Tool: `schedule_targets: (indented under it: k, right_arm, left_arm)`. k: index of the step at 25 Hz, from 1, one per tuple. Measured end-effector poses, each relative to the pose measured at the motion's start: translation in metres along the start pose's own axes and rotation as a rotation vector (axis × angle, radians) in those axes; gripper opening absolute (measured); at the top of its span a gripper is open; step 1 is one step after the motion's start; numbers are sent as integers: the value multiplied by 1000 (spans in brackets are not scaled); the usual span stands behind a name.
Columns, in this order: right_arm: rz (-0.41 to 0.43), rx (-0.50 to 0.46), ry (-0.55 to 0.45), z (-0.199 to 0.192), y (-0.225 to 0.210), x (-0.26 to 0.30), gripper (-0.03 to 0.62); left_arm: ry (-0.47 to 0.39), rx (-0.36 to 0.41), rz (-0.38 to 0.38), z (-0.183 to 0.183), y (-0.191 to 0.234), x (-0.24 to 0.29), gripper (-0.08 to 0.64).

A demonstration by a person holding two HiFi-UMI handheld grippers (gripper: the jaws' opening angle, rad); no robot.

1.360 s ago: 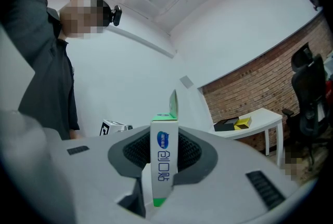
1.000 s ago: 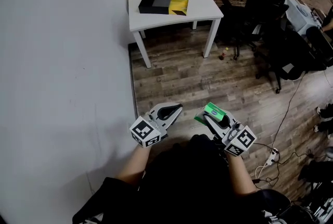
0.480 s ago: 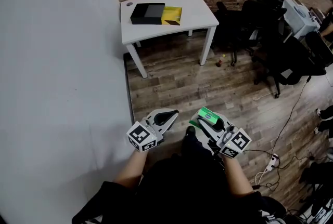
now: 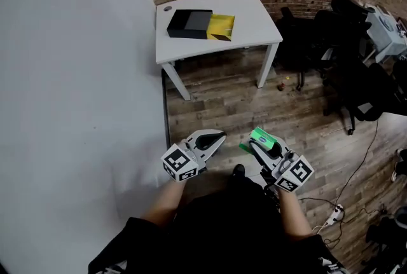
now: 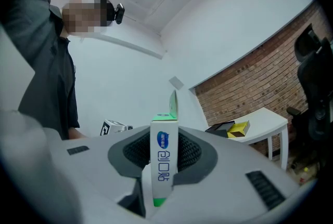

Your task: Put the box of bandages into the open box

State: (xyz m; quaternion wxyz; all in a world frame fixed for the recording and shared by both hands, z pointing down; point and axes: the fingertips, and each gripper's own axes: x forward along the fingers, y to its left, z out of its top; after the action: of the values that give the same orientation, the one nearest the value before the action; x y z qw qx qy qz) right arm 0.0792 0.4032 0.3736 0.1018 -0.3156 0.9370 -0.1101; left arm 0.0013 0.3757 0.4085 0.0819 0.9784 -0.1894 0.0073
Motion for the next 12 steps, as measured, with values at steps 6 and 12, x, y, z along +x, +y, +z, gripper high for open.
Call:
schedule_targets:
  k: [6, 12]
  right_arm:
    - [47, 19, 5, 29, -64, 18, 95]
    - [57, 24, 12, 36, -126, 33, 95]
  left_arm:
    - [11, -23, 64, 19, 47, 36, 15]
    - [23, -24, 113, 20, 90, 58, 15]
